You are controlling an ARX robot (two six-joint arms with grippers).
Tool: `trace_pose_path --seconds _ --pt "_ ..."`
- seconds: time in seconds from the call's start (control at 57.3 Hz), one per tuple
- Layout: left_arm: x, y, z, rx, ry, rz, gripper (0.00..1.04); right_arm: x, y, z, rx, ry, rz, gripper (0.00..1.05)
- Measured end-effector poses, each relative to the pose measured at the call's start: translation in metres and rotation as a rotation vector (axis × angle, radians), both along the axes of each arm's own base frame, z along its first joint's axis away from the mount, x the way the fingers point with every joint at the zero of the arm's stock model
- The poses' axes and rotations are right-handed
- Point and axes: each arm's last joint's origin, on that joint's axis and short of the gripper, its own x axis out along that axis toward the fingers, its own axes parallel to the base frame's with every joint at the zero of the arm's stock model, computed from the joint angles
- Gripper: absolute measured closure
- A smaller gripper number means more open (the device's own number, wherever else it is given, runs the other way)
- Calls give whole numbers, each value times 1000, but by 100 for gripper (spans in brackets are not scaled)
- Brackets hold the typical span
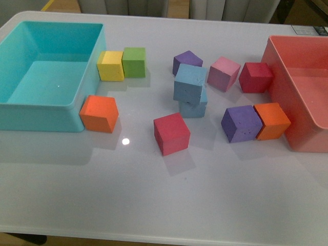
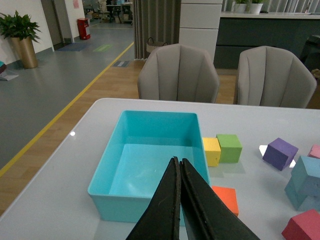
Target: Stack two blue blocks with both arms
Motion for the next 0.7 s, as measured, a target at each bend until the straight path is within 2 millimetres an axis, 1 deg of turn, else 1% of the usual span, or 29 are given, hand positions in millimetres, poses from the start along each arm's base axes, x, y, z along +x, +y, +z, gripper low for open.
trace_pose_path --seconds 0.506,0.576,0.698 --pt "-11 0 -1 0 0 0 103 0 0 0 0 0 0 9" --pt "-17 0 -5 1 35 0 103 0 0 0 0 0 0 9" --pt "-22 0 -3 1 6 0 103 0 0 0 0 0 0 9"
